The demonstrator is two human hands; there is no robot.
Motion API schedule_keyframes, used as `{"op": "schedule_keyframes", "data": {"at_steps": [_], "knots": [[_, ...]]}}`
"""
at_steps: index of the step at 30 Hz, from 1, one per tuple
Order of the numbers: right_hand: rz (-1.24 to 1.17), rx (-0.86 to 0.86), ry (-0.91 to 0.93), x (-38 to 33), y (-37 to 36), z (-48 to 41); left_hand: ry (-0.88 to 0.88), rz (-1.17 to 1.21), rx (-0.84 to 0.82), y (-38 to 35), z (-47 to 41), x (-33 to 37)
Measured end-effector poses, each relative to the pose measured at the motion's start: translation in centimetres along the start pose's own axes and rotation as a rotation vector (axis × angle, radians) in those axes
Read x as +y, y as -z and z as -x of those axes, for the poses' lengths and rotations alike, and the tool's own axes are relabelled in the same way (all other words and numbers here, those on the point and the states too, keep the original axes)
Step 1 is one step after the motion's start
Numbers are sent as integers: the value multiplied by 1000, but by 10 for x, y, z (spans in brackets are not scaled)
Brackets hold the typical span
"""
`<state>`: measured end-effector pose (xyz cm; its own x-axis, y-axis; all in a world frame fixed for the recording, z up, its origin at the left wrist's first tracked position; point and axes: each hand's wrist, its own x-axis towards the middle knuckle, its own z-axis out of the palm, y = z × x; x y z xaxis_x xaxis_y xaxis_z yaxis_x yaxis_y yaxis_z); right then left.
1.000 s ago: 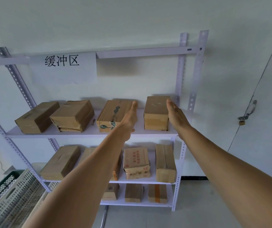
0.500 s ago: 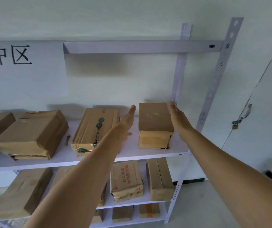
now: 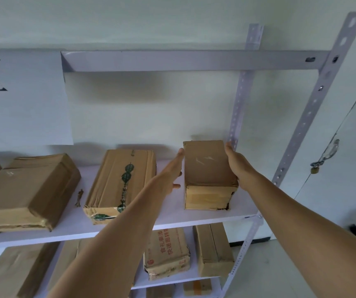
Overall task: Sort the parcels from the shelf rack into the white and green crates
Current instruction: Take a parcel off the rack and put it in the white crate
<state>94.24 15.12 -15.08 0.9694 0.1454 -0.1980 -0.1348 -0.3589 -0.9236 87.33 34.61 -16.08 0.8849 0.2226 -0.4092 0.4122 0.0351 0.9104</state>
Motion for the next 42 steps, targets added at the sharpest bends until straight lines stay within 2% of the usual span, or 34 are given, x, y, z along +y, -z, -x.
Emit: {"op": "schedule_keyframes", "data": {"at_steps": [10, 19, 24, 28, 42], "knots": [[-4, 43, 100, -7, 9, -11, -35, 126, 15, -5, 13, 8], [-236, -7, 135, -17, 12, -8, -171, 245, 30, 7, 31, 15], [-351, -31, 121, -10, 9, 1, -185, 238, 58, 11, 36, 5], [-358, -13, 22, 1, 12, 1, -149, 222, 76, 12, 37, -5], [-210, -67, -120, 2, 9, -4, 104, 80, 178, 10, 25, -2]]}}
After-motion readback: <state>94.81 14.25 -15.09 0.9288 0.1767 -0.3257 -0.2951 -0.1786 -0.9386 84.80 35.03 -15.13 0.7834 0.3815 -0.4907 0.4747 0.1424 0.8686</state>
